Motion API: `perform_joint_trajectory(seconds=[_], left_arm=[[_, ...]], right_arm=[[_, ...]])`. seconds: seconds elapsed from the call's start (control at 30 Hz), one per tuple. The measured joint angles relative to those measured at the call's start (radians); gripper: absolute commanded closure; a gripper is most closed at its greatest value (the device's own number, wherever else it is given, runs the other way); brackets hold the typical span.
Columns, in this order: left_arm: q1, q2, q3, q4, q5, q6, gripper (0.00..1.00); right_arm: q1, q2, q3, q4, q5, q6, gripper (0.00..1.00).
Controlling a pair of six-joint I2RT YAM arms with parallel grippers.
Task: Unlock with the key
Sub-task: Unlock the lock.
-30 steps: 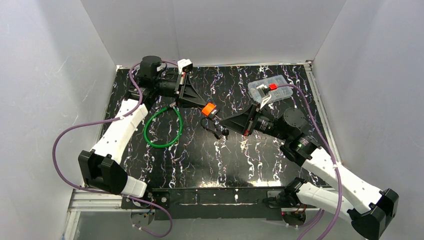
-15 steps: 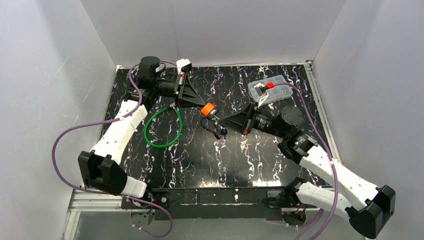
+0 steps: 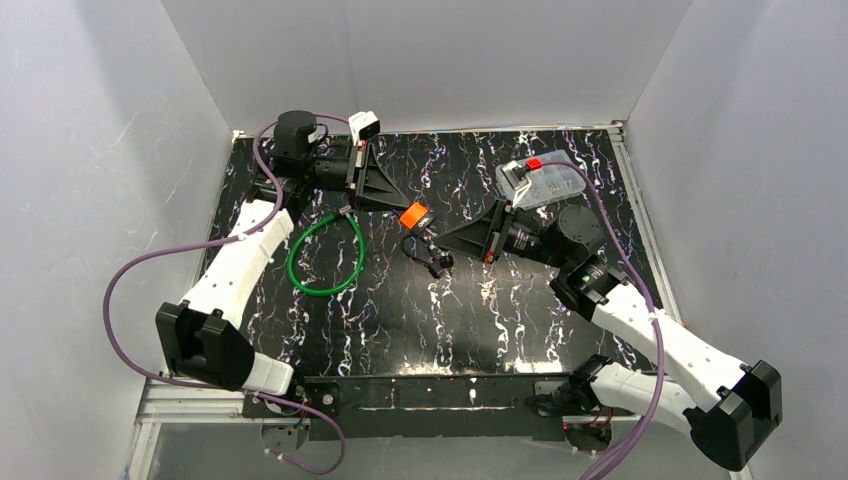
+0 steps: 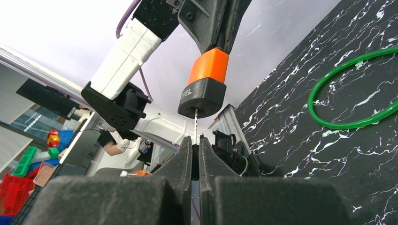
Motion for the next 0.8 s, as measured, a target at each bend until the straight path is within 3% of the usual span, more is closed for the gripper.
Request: perform_joint_trajectory(seconds=[0.8], left_arm=[[-0.002, -0.007, 0.002, -0.025, -0.085, 0.076, 1.00]], right_arm=[[0.000, -0.018, -0.081, 0.077, 0.115, 0.105, 0.99]])
